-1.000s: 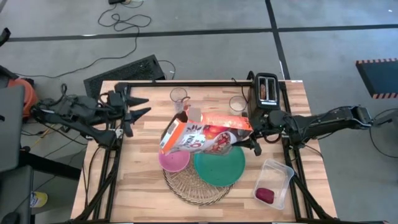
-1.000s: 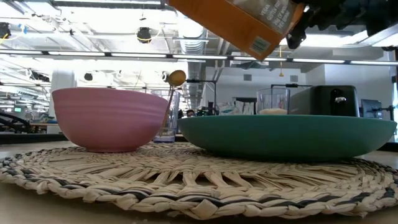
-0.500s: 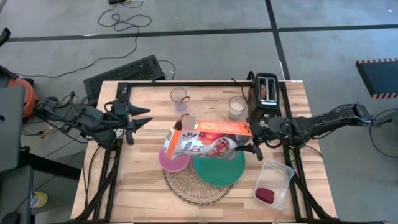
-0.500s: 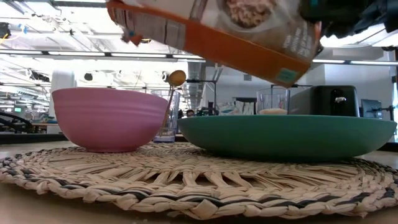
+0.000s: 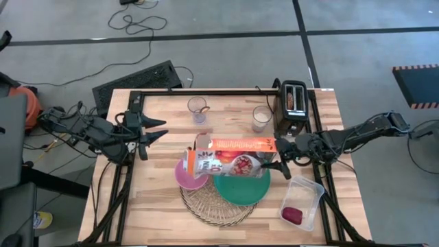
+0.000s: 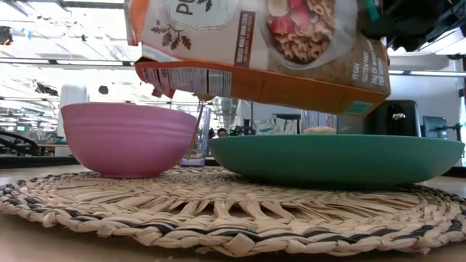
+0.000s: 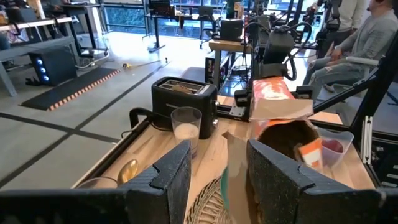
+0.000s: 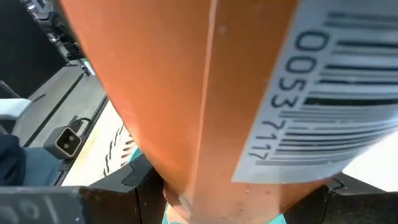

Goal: Arrange a breakfast setting
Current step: Pour the cereal into the pink bowl from the cereal box

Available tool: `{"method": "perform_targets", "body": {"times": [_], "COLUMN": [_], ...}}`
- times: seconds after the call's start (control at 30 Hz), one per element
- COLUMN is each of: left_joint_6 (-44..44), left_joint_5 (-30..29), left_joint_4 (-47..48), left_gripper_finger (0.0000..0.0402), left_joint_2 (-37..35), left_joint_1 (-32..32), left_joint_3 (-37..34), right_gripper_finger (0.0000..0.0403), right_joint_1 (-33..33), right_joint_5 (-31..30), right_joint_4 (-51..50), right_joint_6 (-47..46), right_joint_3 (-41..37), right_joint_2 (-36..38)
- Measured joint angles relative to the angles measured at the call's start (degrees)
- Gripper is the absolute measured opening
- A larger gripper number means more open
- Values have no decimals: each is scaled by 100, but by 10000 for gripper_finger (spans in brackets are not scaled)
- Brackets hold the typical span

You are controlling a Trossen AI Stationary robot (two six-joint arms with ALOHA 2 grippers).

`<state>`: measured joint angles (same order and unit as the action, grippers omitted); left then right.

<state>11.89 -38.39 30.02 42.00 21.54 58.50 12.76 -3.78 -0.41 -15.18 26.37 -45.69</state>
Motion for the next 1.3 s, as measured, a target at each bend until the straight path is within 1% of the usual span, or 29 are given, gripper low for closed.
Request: {"method": "perform_targets", "body": {"times": [0.4,0.7,1.13,1.3], "left_joint_6": [-15,-12,-83,-159], "left_joint_5": [10,43,34,-69], "left_joint_4": [3,2,2,-3], "left_gripper_finger": [142,141,141,141], "left_joint_2": [92,115,56,-102], "left_joint_1": [0,2,0,0], "left_joint_3": [-2,-2,-1,0], "right_gripper_finger": [258,258,258,258], "right_joint_1": [-3,-3,-9,-9], "right_joint_5": [-90,-88,-85,-82], "right_joint_4": [228,170,3,-392], "right_joint_6": [22,68,64,64], "right_joint_3": [2,2,17,308], "right_joint_2": [0,-2,-7,-88]}}
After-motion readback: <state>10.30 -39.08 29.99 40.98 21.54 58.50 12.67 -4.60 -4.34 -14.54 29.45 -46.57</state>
